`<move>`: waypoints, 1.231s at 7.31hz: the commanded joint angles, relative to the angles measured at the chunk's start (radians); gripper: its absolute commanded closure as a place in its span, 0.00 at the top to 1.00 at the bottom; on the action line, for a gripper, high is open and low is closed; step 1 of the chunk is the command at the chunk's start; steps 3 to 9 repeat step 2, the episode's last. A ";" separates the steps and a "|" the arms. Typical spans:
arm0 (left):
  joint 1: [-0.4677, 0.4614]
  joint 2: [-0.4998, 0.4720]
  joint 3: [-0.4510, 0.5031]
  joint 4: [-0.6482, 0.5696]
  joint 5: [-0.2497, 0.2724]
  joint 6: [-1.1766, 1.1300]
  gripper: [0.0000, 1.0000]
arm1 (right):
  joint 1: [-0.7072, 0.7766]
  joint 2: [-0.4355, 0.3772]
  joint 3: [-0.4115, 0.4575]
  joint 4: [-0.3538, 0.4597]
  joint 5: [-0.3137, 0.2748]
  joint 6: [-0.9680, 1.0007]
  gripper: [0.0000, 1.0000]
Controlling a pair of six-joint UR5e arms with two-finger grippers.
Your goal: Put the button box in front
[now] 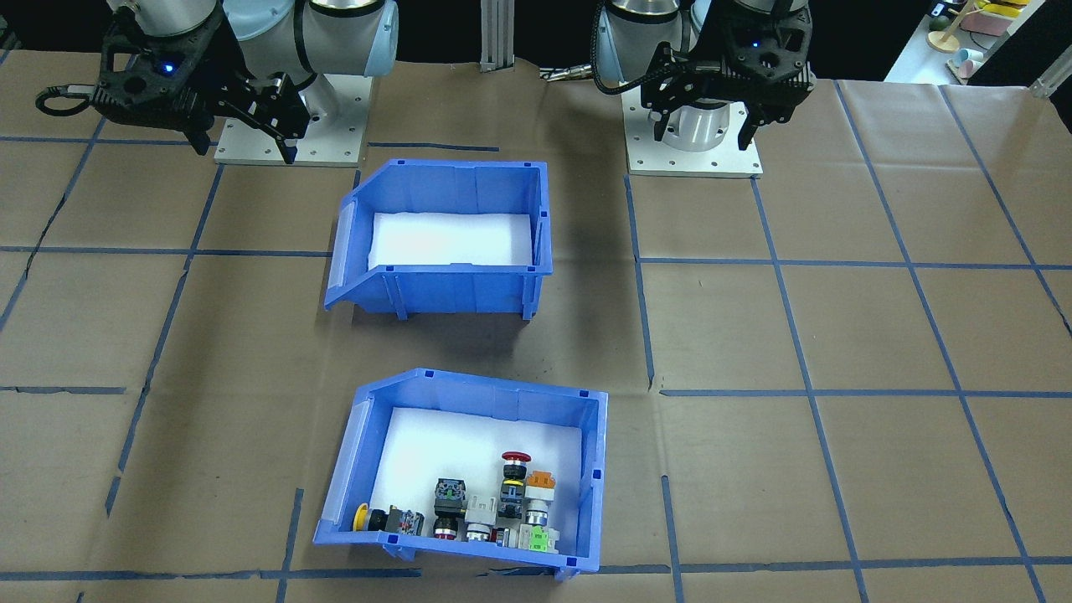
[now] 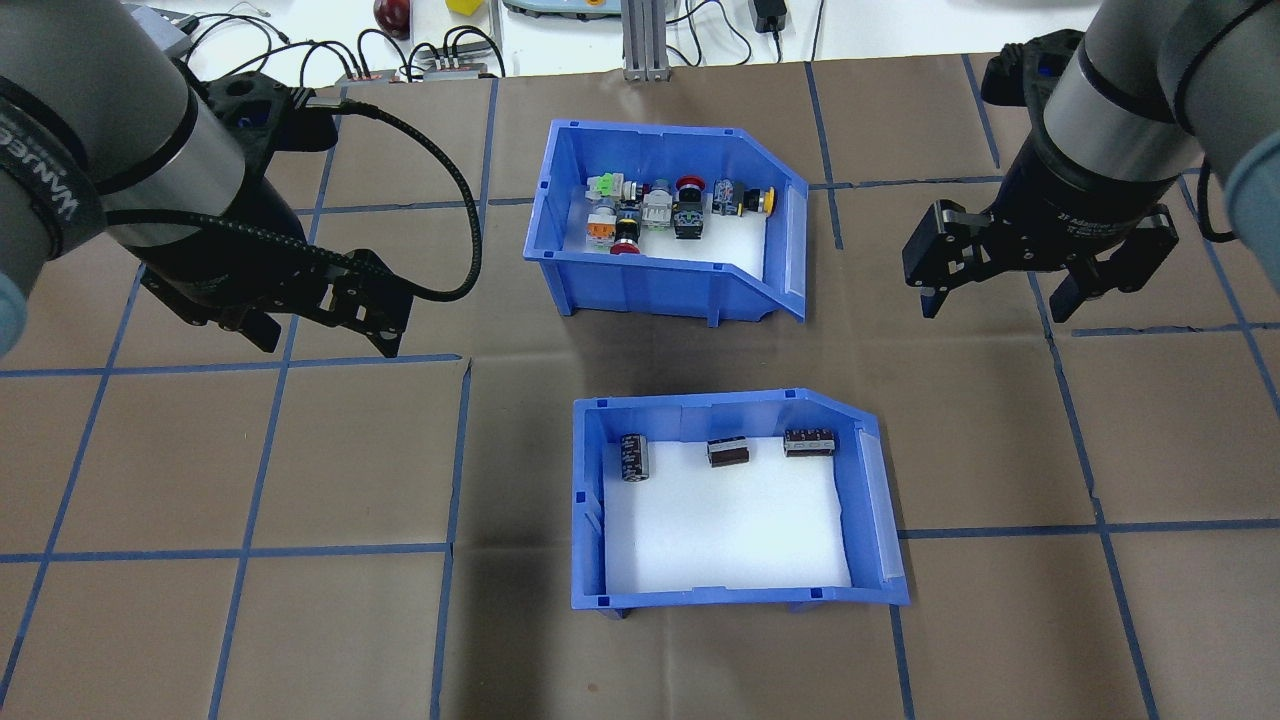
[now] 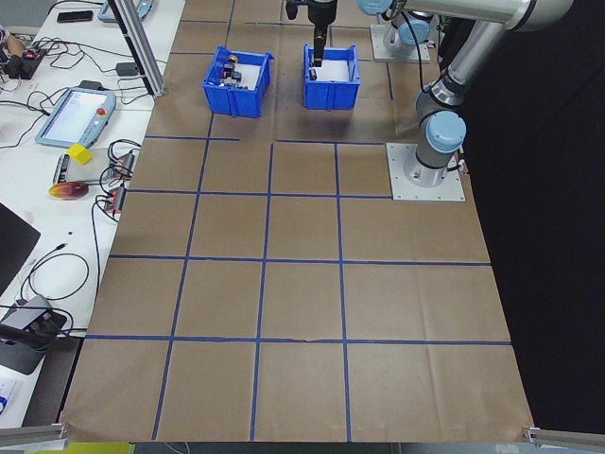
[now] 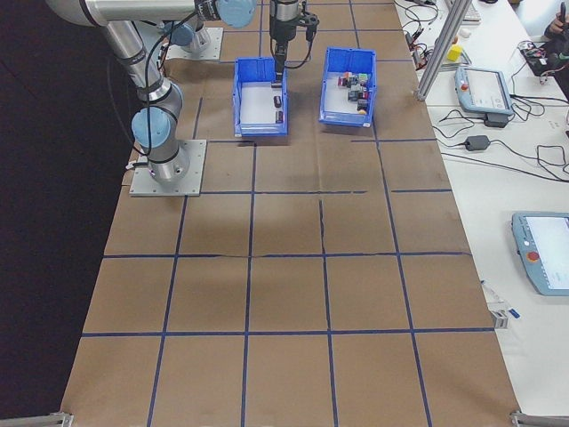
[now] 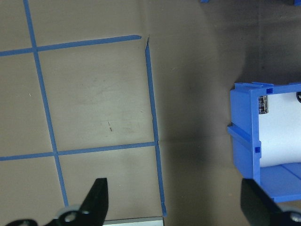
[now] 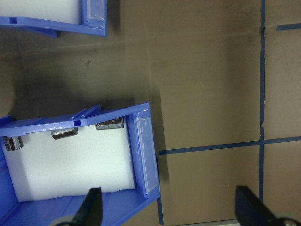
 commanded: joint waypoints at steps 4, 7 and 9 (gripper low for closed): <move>0.001 0.005 0.002 0.000 0.000 -0.003 0.99 | 0.000 0.001 0.002 -0.001 -0.001 -0.009 1.00; 0.001 0.005 0.002 0.000 0.000 -0.003 0.99 | 0.000 0.001 0.002 -0.001 -0.001 -0.009 1.00; 0.001 0.005 0.002 0.000 0.000 -0.003 0.99 | 0.000 0.001 0.002 -0.001 -0.001 -0.009 1.00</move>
